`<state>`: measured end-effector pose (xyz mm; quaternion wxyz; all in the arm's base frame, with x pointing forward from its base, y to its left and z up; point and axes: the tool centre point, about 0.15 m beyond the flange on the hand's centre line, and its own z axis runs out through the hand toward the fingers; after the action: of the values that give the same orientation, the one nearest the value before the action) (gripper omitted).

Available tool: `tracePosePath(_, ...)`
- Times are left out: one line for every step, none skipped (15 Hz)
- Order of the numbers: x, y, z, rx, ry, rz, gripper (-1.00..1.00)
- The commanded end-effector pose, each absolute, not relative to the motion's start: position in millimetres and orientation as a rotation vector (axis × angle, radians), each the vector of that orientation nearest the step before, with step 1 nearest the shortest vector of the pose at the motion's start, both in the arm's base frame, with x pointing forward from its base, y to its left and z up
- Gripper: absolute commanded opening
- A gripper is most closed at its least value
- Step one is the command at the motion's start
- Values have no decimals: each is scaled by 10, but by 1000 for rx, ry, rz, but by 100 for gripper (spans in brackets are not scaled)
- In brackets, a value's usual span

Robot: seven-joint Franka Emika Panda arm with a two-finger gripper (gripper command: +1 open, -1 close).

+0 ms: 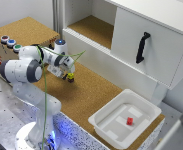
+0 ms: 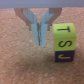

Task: Take off the yellow block that is on top of the other one

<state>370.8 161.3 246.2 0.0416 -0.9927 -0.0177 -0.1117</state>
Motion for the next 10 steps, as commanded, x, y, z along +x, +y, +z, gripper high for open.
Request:
tracePosePath(3937,1003,2511,-3138,214,-415,-100)
tracePosePath(3915,713,2566,-3158,304,-433,-100)
tracePosePath(3883,505,2617,-3166,372,-445,-100)
tracePosePath(3823,245,2714,-3154,465,-460,-100)
tracePosePath(3761,90,2802,-3158,514,-490,-100)
tracePosePath(3717,-11,2866,-3157,547,-502,-100)
tracePosePath(3686,-57,2909,-3154,561,-509,-100)
tracePosePath(3662,-51,2925,-3160,550,-506,-100)
tracePosePath(3661,-25,2920,-3164,536,-498,-100)
tracePosePath(3663,3,2911,-3165,521,-487,-100)
